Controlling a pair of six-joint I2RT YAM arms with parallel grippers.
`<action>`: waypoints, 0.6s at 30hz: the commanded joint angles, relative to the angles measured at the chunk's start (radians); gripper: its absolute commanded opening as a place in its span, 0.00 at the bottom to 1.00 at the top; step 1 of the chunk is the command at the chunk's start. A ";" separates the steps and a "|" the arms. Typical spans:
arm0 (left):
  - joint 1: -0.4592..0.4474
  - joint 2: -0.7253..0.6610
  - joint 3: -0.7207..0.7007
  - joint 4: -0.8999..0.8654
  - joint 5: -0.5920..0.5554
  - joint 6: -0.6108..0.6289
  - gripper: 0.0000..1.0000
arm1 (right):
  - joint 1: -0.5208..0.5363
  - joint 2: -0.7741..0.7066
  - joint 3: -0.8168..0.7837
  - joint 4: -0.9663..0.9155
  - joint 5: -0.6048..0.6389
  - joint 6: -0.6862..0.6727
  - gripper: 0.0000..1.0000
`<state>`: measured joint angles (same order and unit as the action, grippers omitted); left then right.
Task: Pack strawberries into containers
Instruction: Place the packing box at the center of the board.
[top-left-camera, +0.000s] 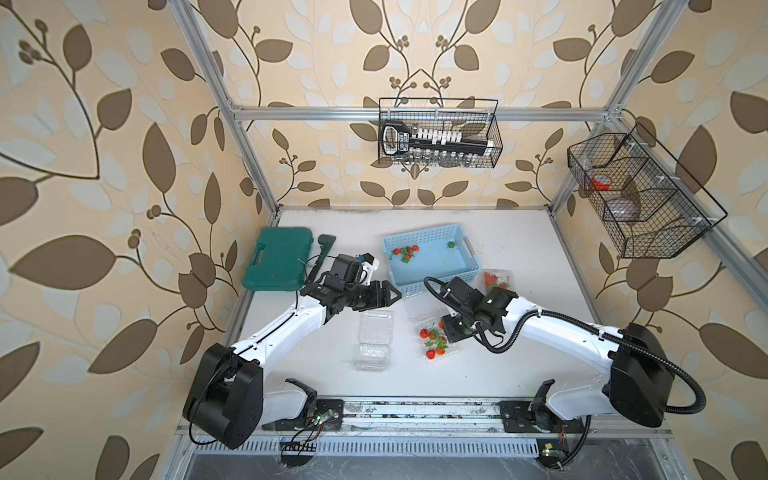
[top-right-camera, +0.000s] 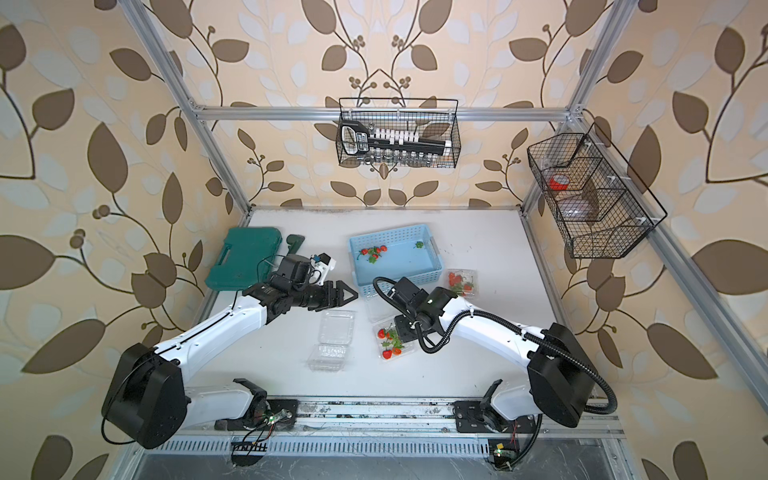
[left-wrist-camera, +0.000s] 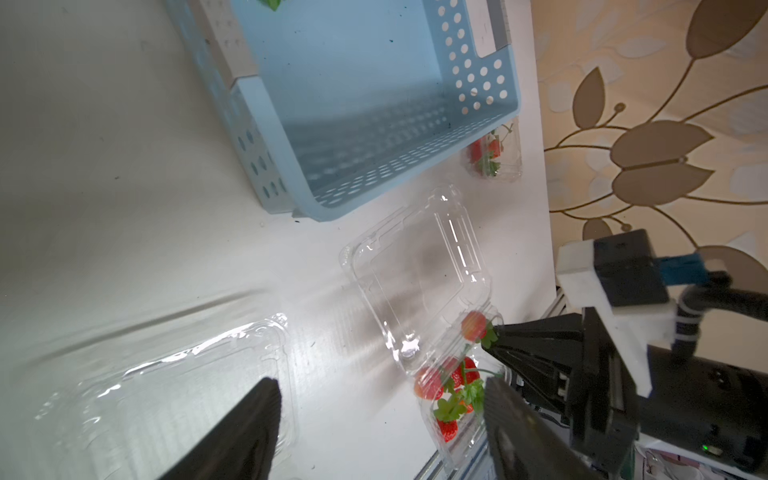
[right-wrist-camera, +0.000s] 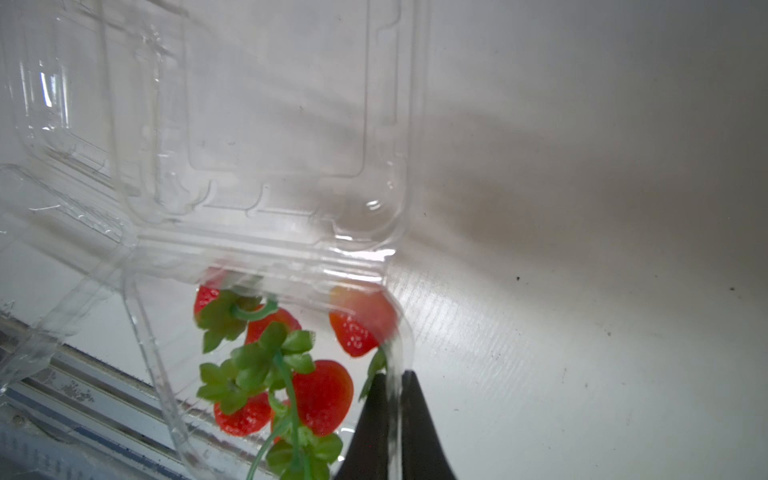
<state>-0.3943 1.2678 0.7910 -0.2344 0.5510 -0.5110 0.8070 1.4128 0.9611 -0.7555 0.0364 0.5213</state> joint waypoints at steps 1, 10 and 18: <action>-0.012 0.012 -0.007 0.083 0.044 -0.037 0.78 | -0.006 0.001 0.032 0.003 -0.015 -0.020 0.08; -0.035 0.047 -0.036 0.126 0.039 -0.057 0.78 | -0.017 0.013 0.060 0.007 -0.027 -0.030 0.08; -0.057 0.093 -0.044 0.190 0.053 -0.077 0.78 | -0.023 0.021 0.082 0.006 -0.036 -0.033 0.08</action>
<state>-0.4400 1.3521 0.7475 -0.1059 0.5747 -0.5697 0.7883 1.4174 1.0080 -0.7475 0.0135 0.4992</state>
